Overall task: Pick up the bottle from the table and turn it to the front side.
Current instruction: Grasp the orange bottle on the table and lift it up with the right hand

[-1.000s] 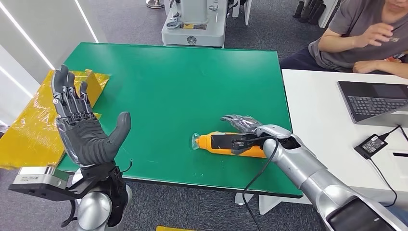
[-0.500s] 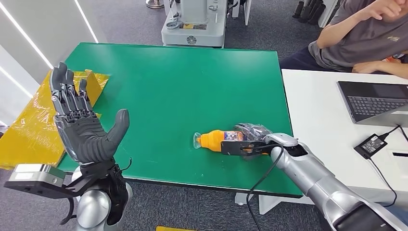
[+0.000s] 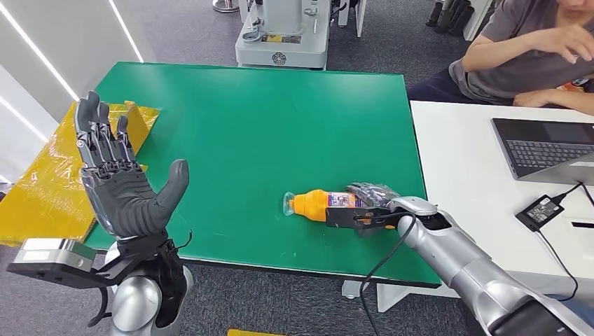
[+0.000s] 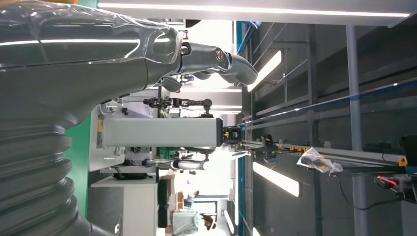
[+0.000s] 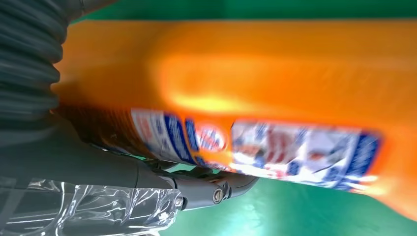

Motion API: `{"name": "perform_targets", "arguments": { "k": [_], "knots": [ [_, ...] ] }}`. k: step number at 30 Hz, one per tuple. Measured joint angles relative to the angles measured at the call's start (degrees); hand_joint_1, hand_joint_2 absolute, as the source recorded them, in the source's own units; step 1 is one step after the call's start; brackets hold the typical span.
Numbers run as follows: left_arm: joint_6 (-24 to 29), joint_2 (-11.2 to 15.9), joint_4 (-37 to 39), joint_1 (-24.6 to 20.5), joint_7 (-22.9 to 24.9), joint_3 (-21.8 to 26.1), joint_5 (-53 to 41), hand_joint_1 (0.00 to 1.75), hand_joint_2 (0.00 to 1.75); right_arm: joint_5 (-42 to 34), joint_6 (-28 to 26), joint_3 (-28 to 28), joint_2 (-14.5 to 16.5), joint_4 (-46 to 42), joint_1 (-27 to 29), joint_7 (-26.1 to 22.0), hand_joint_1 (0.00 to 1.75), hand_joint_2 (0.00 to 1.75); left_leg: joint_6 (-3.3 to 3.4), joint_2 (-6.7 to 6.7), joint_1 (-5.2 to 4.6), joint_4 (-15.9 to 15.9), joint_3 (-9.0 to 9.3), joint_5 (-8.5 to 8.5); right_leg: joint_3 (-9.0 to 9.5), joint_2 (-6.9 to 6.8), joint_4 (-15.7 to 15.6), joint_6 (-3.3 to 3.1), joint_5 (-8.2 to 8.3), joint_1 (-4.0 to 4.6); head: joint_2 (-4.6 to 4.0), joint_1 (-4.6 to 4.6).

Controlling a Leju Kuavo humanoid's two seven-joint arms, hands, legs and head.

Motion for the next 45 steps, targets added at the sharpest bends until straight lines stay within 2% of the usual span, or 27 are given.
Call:
{"name": "perform_targets", "arguments": {
  "k": [12,19,21,23,25,39,45],
  "knots": [
    [0.4,0.3,1.0,-0.1,-0.3,-0.3,0.6,0.0,1.75,2.7,-2.6,0.3,-0.3,0.5,0.4,3.2,0.0,1.75,0.0,-0.01,0.0,0.0,-0.01,0.0,0.03,-0.01,0.0,0.02,0.02,0.0,0.0,-0.01],
    [0.5,0.3,1.4,-0.2,-0.3,-0.8,0.6,0.0,1.75,3.0,-2.8,0.3,-0.1,1.0,0.3,3.5,0.03,1.75,0.0,-0.01,0.0,0.0,0.0,0.0,0.04,-0.01,0.0,0.02,0.02,0.0,0.0,0.0],
    [0.5,0.3,1.4,-0.4,-0.3,-0.8,0.7,0.0,1.75,3.0,-3.0,0.3,0.0,1.1,0.3,3.5,0.72,1.75,0.0,-0.01,0.0,0.0,0.0,0.0,0.04,-0.01,0.0,0.03,0.02,0.0,0.0,0.0],
    [0.5,0.3,1.8,-0.8,-0.3,-0.8,0.9,0.0,1.75,2.9,-3.6,0.3,0.1,1.2,0.3,3.1,1.53,1.75,0.0,-0.01,0.0,0.0,0.0,0.0,0.04,-0.01,0.0,0.03,0.02,0.0,0.0,0.0],
    [0.7,0.3,2.2,-1.1,-0.5,-0.9,1.2,0.0,1.75,2.8,-4.5,0.3,0.3,1.4,0.3,2.5,1.7,1.75,0.0,0.0,0.0,0.0,0.0,0.0,0.04,0.0,0.0,0.03,0.02,0.0,0.0,-0.01],
    [0.9,0.8,2.8,-0.8,-1.2,-1.0,1.8,0.0,1.75,2.5,-9.0,-1.3,0.7,0.3,2.3,1.4,1.75,1.75,0.01,-0.04,0.0,0.0,-0.02,0.0,0.04,-0.03,0.0,0.03,0.02,0.0,0.0,0.0],
    [0.9,1.0,2.7,0.3,-1.3,-1.0,1.5,0.0,1.75,2.6,-14.6,-4.0,1.5,-2.7,5.1,1.4,1.75,1.75,0.01,-0.05,0.0,0.0,-0.05,0.0,0.03,-0.04,0.0,0.03,0.02,0.01,0.0,0.0]
  ]
}}
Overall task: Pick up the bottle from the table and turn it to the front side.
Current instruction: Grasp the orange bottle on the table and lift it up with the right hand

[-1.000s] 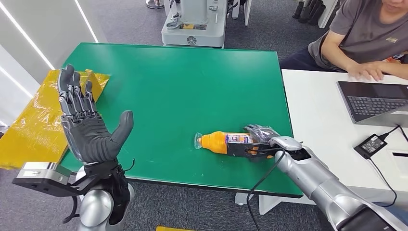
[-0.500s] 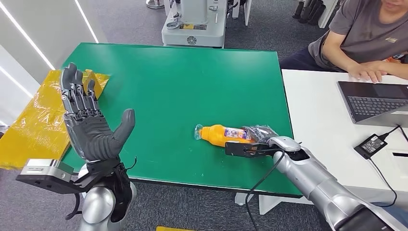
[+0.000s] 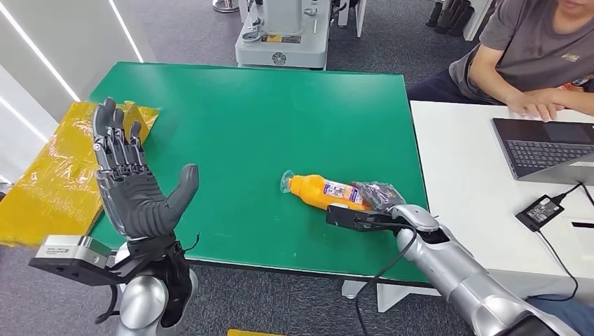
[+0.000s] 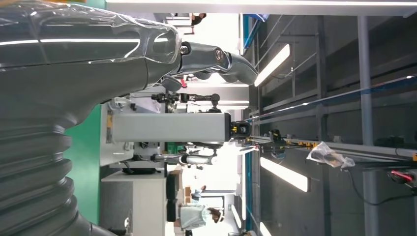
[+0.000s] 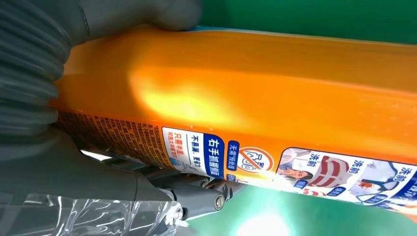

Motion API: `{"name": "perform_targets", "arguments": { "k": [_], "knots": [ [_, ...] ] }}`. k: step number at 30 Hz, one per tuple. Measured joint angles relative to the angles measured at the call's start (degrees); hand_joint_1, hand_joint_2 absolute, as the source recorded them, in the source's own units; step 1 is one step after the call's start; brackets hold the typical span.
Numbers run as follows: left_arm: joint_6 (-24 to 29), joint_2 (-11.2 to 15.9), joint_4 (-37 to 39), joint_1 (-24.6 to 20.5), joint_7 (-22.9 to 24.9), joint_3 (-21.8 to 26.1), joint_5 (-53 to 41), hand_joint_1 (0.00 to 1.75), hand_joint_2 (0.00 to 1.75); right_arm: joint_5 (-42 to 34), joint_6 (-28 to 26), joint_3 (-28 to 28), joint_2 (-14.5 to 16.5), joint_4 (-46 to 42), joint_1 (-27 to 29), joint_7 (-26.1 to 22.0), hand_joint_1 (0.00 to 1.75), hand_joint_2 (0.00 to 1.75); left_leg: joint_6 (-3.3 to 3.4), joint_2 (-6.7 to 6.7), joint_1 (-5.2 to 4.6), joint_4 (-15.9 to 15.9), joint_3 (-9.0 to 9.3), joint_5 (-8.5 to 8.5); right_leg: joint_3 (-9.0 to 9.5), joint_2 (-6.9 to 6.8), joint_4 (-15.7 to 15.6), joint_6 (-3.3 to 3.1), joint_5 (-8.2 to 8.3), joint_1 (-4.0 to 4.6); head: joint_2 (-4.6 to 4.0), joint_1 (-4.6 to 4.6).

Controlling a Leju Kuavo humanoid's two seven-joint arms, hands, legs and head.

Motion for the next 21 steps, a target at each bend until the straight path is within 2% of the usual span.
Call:
{"name": "perform_targets", "arguments": {
  "k": [4,10,16,18,21],
  "knots": [
    [0.1,0.1,-0.3,1.0,-0.1,0.0,-0.3,0.0,1.75,0.0,-5.6,-3.0,1.7,-2.7,1.4,-0.3,1.75,1.75,0.0,0.01,0.01,0.0,0.0,0.0,-0.02,0.02,0.0,0.0,0.0,0.01,0.0,-0.01],
    [-0.7,0.2,-0.6,1.7,-0.2,0.0,0.1,0.0,1.75,-0.8,-13.7,-8.3,6.1,-7.8,3.0,-3.2,1.75,1.75,-0.01,0.02,0.03,0.0,0.02,0.01,-0.04,0.01,0.0,-0.01,-0.01,0.02,0.0,-0.01],
    [-1.2,0.7,-0.4,-0.5,-0.7,0.0,-1.1,0.0,1.75,-0.3,-27.4,-13.2,10.5,-15.0,6.9,-8.8,1.75,1.75,-0.01,-0.03,0.03,0.0,0.01,0.01,-0.04,-0.06,0.0,-0.01,-0.01,0.02,0.0,-0.01],
    [-3.3,0.9,0.1,-2.3,-0.6,0.0,0.3,0.0,1.75,-0.2,-30.8,-14.4,11.7,-17.7,8.3,-11.0,1.75,1.75,-0.02,-0.01,0.02,0.0,0.01,0.01,-0.03,-0.03,0.0,-0.01,-0.01,0.02,0.0,0.0],
    [-9.9,1.2,1.3,-4.5,-0.8,0.0,5.6,0.0,1.75,-0.6,-33.2,-15.3,13.1,-20.3,9.8,-14.7,1.75,1.75,-0.02,0.01,0.02,0.0,0.02,0.01,-0.03,0.0,0.0,-0.01,0.0,0.01,0.0,0.01]
  ]
}}
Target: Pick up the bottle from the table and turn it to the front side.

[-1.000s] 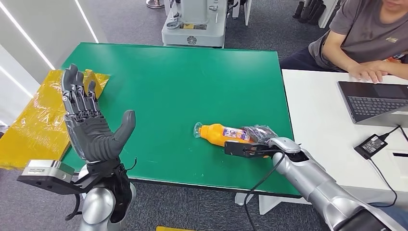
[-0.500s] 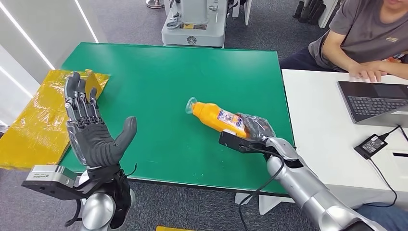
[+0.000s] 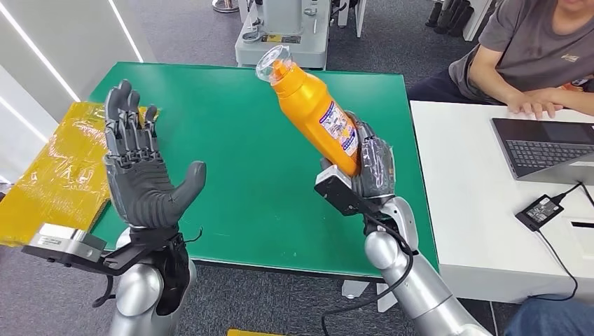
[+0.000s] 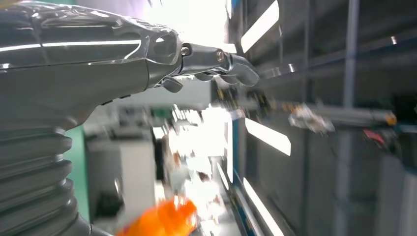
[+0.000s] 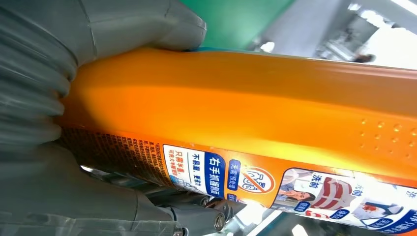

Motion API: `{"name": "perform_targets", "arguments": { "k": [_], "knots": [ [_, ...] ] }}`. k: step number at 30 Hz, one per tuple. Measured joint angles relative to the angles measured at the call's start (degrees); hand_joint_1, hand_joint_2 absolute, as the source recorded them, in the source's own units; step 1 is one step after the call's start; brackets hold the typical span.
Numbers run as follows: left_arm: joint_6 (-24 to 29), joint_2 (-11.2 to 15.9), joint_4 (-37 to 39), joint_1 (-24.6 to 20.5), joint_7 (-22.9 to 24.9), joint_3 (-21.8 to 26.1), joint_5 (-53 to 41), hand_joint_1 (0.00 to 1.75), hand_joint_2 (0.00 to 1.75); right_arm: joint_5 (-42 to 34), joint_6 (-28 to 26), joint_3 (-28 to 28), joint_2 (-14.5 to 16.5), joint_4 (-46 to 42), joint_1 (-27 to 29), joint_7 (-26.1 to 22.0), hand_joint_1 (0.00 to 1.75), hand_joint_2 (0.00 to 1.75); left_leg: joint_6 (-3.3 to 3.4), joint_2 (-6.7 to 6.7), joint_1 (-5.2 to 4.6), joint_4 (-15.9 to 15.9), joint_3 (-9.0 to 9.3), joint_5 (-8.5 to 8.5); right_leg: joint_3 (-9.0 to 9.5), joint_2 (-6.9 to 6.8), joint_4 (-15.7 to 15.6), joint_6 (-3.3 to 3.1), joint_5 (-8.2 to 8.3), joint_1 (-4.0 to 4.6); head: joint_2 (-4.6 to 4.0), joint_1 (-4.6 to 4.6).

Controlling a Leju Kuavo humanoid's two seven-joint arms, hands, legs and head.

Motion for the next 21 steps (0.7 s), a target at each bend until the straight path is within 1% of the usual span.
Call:
{"name": "perform_targets", "arguments": {
  "k": [3,6,8,15,21],
  "knots": [
    [-4.5,0.2,1.3,-1.7,-0.1,0.0,3.5,0.0,1.75,-0.8,-1.9,-0.2,1.3,-1.2,0.6,-4.3,1.75,1.75,0.0,0.0,0.0,0.0,0.01,0.0,0.0,0.01,0.0,0.0,0.0,0.0,0.0,-0.02],
    [-6.9,0.3,2.7,-3.3,0.1,0.0,5.5,0.0,1.75,-1.5,-3.7,-0.3,2.5,-1.8,1.0,-7.7,1.75,1.75,-0.01,-0.01,0.0,0.0,0.01,0.01,0.0,0.0,0.0,0.0,0.0,0.0,0.0,-0.02],
    [-8.1,0.3,3.6,-4.2,0.3,0.0,6.5,0.0,1.75,-1.8,-4.3,-0.4,3.1,-2.3,1.3,-9.0,1.75,1.75,-0.01,0.0,0.01,0.0,0.01,0.01,-0.01,0.01,0.0,0.0,0.0,0.0,0.0,-0.02],
    [-12.9,0.3,7.5,-7.5,2.9,0.0,8.1,0.0,1.75,-0.9,-4.1,-0.5,4.0,-3.6,2.9,-10.9,1.75,1.75,-0.01,0.0,0.0,0.0,0.01,0.01,-0.01,0.01,0.0,0.0,0.0,0.0,0.0,-0.01],
    [-17.0,-0.2,11.0,-9.9,4.3,-0.7,8.2,0.0,1.75,0.1,-1.8,-0.4,4.1,-3.7,3.6,-11.8,1.75,1.75,-0.01,0.0,0.0,0.0,0.01,0.01,0.0,0.01,0.0,0.0,0.0,0.0,0.0,-0.01]
  ]
}}
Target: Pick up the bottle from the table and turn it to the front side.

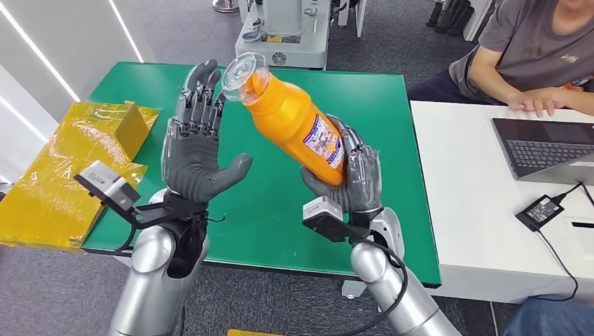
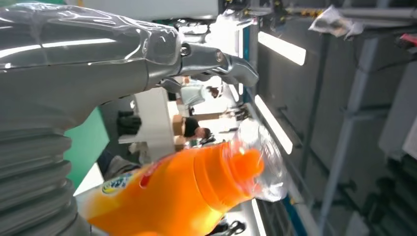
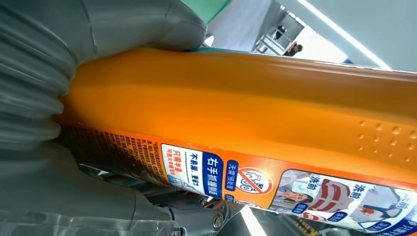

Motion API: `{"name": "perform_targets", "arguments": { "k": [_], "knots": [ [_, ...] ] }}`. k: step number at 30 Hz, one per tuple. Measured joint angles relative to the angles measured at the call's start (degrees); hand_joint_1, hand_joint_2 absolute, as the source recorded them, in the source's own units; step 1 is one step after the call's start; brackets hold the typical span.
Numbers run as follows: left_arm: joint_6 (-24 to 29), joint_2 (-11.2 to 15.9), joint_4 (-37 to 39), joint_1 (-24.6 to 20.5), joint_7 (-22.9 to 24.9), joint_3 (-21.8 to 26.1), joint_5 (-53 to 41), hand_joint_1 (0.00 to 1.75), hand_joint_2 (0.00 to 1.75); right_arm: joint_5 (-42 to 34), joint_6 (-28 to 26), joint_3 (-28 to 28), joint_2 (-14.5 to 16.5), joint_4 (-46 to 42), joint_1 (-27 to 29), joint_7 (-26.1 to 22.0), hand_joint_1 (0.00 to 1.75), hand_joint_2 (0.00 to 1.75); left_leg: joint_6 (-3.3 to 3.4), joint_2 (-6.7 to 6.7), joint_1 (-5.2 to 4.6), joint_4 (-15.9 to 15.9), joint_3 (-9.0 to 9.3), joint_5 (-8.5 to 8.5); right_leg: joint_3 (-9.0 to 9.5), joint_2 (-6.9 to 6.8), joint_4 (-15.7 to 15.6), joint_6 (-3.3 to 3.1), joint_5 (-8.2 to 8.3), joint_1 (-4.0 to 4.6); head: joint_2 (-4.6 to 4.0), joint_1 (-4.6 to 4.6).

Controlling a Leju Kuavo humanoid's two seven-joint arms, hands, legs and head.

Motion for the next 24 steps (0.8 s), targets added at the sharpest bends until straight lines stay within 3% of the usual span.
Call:
{"name": "perform_targets", "arguments": {
  "k": [24],
  "knots": [
    [-6.7,-1.0,9.1,-5.9,1.9,-3.6,-5.9,0.0,1.75,4.3,8.1,0.2,0.0,0.0,1.4,-1.0,1.75,1.75,0.0,0.0,0.0,0.0,0.0,0.0,0.0,0.0,0.0,0.0,0.0,0.0,0.0,0.0]
  ]
}}
